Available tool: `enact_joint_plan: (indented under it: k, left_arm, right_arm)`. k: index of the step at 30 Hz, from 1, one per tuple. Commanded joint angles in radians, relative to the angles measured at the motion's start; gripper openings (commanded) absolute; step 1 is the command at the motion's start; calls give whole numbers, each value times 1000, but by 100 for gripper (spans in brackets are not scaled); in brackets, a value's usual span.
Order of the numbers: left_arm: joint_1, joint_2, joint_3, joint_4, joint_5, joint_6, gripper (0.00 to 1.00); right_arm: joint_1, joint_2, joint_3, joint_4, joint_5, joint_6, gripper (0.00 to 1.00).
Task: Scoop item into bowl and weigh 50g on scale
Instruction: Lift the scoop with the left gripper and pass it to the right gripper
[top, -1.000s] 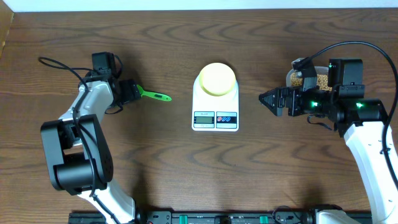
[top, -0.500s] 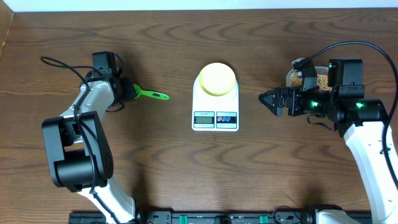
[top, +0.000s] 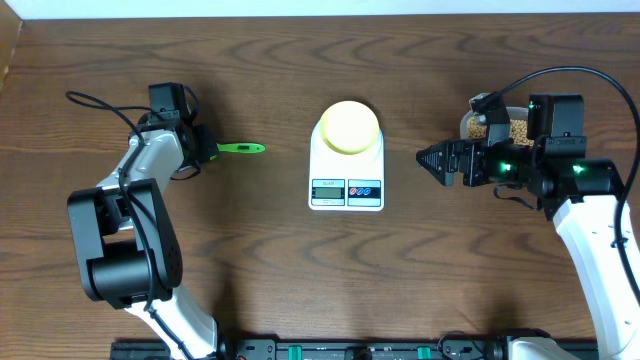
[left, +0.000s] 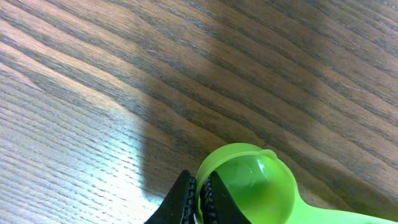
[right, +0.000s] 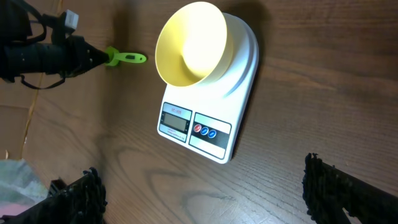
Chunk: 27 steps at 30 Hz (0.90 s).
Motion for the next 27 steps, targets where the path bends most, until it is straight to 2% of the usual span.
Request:
enact_joint_plan:
  k: [1, 5, 10, 14, 18, 23, 27]
  left_arm:
    - [2, 14, 11, -5, 58, -3, 7]
    - [2, 6, 11, -9, 83, -50, 7]
    - [2, -51, 13, -10, 173, -80, 7]
    - [2, -161, 21, -9, 248, -130, 7]
    - [-9, -283, 27, -13, 372, -175, 7]
    - [-85, -404, 27, -52, 412, -232, 7]
    - [-203, -468, 27, -69, 412, -291, 7]
  right_arm:
    - [6, -1, 15, 2, -13, 6, 99]
    - [6, -1, 15, 4, -13, 17, 99]
    - [6, -1, 16, 52, -14, 106, 98]
    - [6, -1, 25, 79, -26, 108, 98]
    - [6, -1, 39, 113, -80, 127, 95]
    - [22, -1, 39, 224, -167, 192, 95]
    - [61, -1, 38, 272, -183, 220, 99]
